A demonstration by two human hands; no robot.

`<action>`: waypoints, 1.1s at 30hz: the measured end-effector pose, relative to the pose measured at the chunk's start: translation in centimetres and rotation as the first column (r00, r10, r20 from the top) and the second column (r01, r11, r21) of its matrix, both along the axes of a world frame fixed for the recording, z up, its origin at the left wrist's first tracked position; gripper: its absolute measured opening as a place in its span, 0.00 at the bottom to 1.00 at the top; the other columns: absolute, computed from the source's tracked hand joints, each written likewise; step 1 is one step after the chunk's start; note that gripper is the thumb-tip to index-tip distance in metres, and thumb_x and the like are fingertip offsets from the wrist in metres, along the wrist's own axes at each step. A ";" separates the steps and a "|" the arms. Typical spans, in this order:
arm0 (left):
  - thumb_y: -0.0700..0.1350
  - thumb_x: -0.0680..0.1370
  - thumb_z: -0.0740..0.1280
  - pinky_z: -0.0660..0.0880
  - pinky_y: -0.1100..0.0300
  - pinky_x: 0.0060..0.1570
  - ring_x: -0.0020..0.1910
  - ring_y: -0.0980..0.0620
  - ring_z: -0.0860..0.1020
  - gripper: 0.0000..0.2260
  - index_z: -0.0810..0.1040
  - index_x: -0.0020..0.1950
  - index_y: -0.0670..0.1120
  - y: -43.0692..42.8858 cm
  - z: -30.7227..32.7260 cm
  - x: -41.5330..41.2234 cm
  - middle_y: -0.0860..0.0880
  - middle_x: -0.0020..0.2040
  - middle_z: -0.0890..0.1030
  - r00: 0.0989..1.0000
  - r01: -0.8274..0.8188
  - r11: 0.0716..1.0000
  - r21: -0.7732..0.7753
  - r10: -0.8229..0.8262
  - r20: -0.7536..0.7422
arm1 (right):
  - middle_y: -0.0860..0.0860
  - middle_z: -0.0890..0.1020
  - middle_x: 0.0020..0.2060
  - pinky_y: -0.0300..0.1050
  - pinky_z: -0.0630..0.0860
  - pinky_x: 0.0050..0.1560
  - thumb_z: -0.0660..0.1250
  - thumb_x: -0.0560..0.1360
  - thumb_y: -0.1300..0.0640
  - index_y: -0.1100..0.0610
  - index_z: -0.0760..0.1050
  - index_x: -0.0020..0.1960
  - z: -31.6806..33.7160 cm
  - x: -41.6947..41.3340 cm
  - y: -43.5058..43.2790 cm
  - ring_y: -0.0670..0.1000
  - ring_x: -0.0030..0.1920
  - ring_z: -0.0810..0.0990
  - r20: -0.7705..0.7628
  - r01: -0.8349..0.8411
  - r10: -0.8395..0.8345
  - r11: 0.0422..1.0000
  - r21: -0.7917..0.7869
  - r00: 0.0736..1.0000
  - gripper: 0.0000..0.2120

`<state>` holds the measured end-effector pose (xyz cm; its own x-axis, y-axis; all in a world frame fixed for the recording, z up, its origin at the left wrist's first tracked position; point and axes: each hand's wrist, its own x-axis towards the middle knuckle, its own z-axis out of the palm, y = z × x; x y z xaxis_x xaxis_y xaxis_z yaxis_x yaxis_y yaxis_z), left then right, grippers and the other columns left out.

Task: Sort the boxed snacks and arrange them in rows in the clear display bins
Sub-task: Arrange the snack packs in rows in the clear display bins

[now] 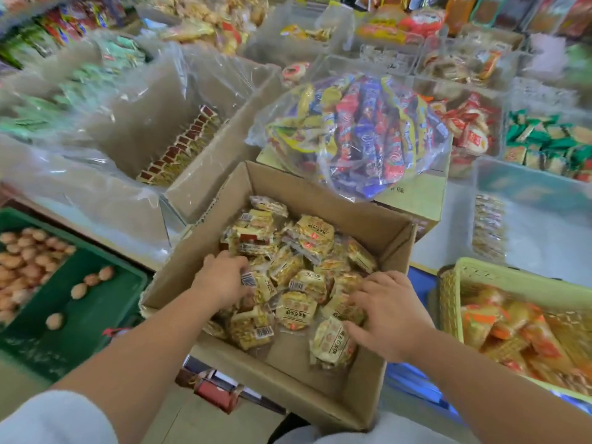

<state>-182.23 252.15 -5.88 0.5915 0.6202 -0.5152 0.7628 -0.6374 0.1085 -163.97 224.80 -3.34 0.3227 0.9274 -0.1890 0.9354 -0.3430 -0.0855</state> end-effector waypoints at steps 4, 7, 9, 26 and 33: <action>0.53 0.74 0.77 0.73 0.53 0.48 0.51 0.47 0.70 0.15 0.71 0.46 0.53 -0.9 0.4 -0.9 0.52 0.48 0.71 0.991 0.038 0.999 0.020 -0.040 0.127 | 0.41 0.81 0.43 0.52 0.66 0.62 0.56 0.72 0.31 0.45 0.82 0.49 0.0 0.0 -0.2 0.50 0.52 0.76 0.000 0.012 -0.012 1.000 0.014 1.000 0.23; 0.49 0.73 0.76 0.70 0.53 0.38 0.41 0.49 0.74 0.17 0.66 0.41 0.53 -1.3 0.3 -1.9 0.52 0.41 0.74 0.982 0.065 0.997 -0.048 -0.056 0.179 | 0.41 0.81 0.43 0.52 0.66 0.62 0.56 0.72 0.31 0.44 0.82 0.49 -0.1 -0.1 -0.2 0.50 0.52 0.76 0.000 0.019 -0.019 0.999 0.026 1.000 0.23; 0.48 0.77 0.72 0.70 0.54 0.36 0.39 0.50 0.75 0.14 0.66 0.45 0.55 -1.5 0.2 -2.4 0.51 0.40 0.76 0.984 0.102 0.985 -0.137 -0.080 0.159 | 0.41 0.81 0.43 0.52 0.66 0.62 0.56 0.72 0.31 0.44 0.82 0.49 -0.1 0.0 -0.2 0.49 0.52 0.76 0.002 0.021 -0.021 0.999 0.032 1.000 0.23; 0.72 0.57 0.78 0.75 0.48 0.63 0.67 0.45 0.73 0.52 0.67 0.76 0.54 -2.7 -1.0 -0.9 0.50 0.71 0.73 0.895 0.261 0.918 -0.298 -0.346 -0.282 | 0.41 0.82 0.43 0.53 0.66 0.61 0.56 0.72 0.32 0.43 0.82 0.51 -0.1 0.1 -0.3 0.50 0.50 0.76 0.007 0.015 -0.015 1.000 0.024 1.000 0.22; 0.61 0.66 0.77 0.78 0.48 0.62 0.65 0.47 0.77 0.42 0.69 0.78 0.53 -3.5 -1.7 -0.4 0.50 0.69 0.77 0.823 0.413 0.878 -0.241 -0.473 -0.316 | 0.41 0.81 0.42 0.52 0.66 0.61 0.54 0.73 0.32 0.43 0.82 0.51 -0.2 0.1 -0.3 0.49 0.50 0.76 0.008 0.010 -0.010 1.000 0.022 1.000 0.23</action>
<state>-182.68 248.63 -7.56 0.5407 0.2298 -0.8092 0.4069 -0.9134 0.0126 -163.86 224.47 -3.49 0.3338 0.9279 -0.1664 0.9325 -0.3508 -0.0856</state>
